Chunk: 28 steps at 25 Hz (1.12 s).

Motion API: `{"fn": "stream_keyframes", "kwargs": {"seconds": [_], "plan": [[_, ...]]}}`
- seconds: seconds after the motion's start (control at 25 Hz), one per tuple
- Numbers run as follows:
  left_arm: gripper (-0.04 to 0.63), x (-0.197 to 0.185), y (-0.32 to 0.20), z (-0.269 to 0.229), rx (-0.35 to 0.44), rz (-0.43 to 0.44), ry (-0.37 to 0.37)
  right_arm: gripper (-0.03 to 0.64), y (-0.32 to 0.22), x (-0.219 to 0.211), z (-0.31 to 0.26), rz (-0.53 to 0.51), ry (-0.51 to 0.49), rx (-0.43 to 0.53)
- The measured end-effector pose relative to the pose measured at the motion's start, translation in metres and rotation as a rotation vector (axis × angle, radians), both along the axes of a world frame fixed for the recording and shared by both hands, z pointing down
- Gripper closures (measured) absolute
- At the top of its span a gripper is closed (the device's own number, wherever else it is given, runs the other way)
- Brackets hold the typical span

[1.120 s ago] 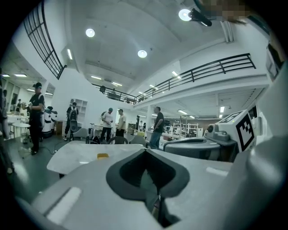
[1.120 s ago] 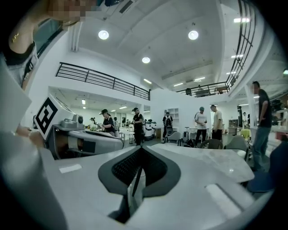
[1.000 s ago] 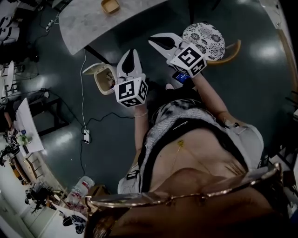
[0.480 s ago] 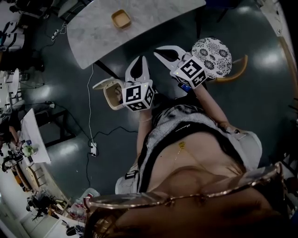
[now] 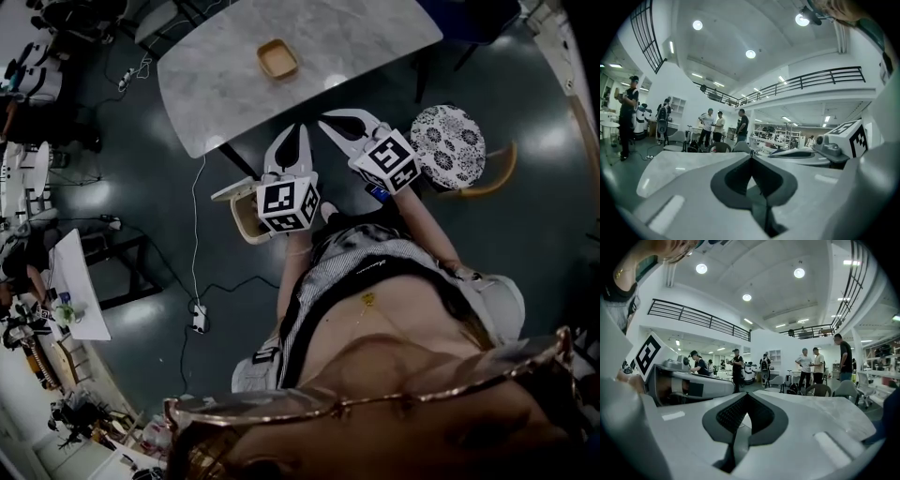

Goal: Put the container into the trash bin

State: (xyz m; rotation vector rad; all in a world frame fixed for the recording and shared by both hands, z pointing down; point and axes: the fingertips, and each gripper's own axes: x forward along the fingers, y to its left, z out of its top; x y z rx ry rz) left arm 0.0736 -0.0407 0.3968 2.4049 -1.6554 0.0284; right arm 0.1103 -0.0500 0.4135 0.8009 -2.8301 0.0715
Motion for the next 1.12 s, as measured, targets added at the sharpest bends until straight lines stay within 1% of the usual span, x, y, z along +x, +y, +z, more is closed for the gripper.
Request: {"fn": "stream_keyframes", "kwargs": {"seconds": [0.32,0.56,0.68,0.88,1.12], "plan": [[0.595,-0.037,-0.014,0.003,0.005,0.003,-0.012,0.591,-0.013,-0.046,0.007,-0.013,-0.005,-0.015],[0.595,-0.058,-0.022,0.004,0.006,-0.001,0.007,0.591,-0.022,-0.060,0.012,0.001,0.015,-0.022],[0.595,-0.064,-0.028,0.007,-0.008,-0.007,0.018,0.591,-0.030,-0.063,0.013,0.005,0.025,-0.029],[0.595,-0.071,-0.050,0.013,-0.028,-0.018,0.018,0.591,-0.054,-0.067,0.015,-0.002,0.034,-0.035],[0.595,-0.073,-0.099,0.012,-0.036,-0.033,0.018,0.591,-0.106,-0.073,0.013,-0.029,0.036,-0.039]]}}
